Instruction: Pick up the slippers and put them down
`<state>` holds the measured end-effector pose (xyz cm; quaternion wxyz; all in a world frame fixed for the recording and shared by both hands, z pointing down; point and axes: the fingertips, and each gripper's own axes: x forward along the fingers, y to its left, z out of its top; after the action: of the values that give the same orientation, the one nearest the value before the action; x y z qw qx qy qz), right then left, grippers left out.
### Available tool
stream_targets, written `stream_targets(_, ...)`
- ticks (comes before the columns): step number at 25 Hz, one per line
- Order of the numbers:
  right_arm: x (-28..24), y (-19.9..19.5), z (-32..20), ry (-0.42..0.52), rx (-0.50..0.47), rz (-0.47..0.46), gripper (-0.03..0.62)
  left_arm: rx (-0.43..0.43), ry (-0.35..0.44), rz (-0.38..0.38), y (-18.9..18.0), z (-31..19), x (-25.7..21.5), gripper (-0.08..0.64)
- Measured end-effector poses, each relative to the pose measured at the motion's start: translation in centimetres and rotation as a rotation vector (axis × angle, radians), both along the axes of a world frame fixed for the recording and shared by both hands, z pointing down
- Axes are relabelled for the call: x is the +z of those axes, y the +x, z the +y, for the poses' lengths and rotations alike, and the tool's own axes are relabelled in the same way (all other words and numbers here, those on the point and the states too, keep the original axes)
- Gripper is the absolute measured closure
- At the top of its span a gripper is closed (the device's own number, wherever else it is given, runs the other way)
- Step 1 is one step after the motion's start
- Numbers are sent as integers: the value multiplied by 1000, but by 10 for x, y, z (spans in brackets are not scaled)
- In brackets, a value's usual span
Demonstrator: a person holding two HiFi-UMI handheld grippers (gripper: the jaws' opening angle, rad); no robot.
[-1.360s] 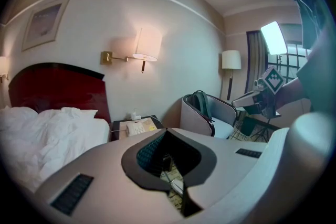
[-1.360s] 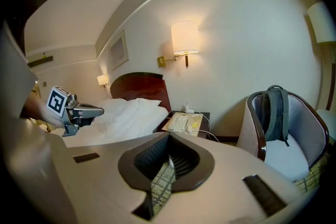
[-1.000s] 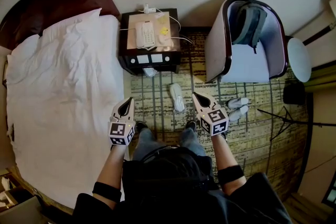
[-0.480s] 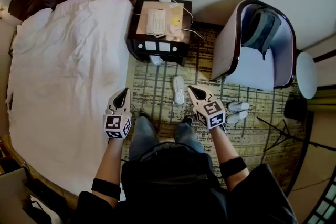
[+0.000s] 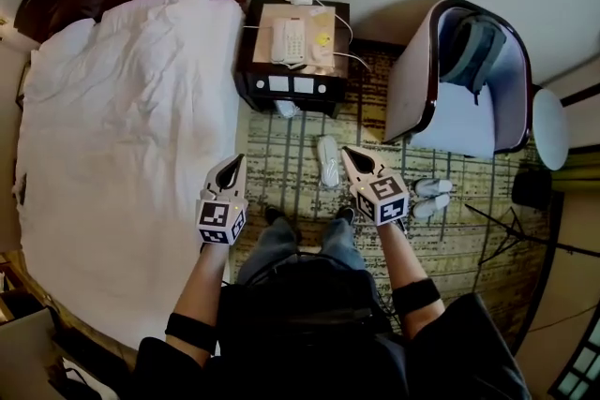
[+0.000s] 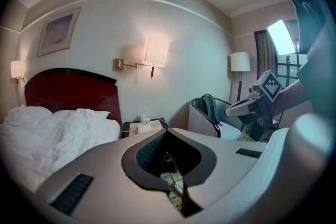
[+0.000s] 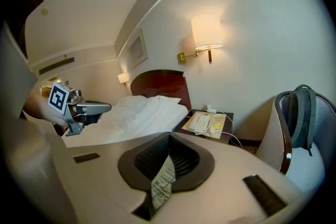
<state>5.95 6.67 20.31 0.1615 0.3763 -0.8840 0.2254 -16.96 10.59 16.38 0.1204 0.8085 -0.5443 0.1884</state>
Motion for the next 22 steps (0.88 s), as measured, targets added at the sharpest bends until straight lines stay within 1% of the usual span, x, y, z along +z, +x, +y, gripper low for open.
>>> stream_targets(4, 8, -25, 1, -11, 18, 7, 592, 47, 5, 0, -17, -5, 3, 560)
stream_targets(7, 14, -39, -1, -8, 38, 10, 592, 92, -6, 1, -25, -9, 9, 560)
stream_targets(12, 23, -53, -16, 0, 69, 17, 592, 103, -20, 10, -41, -13, 24, 560)
stream_targets(17, 26, -54, -32, 3, 22, 29, 592, 73, -30, 19, -37, -16, 31, 560)
stream_targets(19, 29, -52, -42, 9, -17, 40, 592, 36, -32, 29, -34, -22, 38, 560)
stream_targets(22, 36, -44, -52, 4, -83, 55, 592, -52, -46, 52, -27, -30, 56, 560)
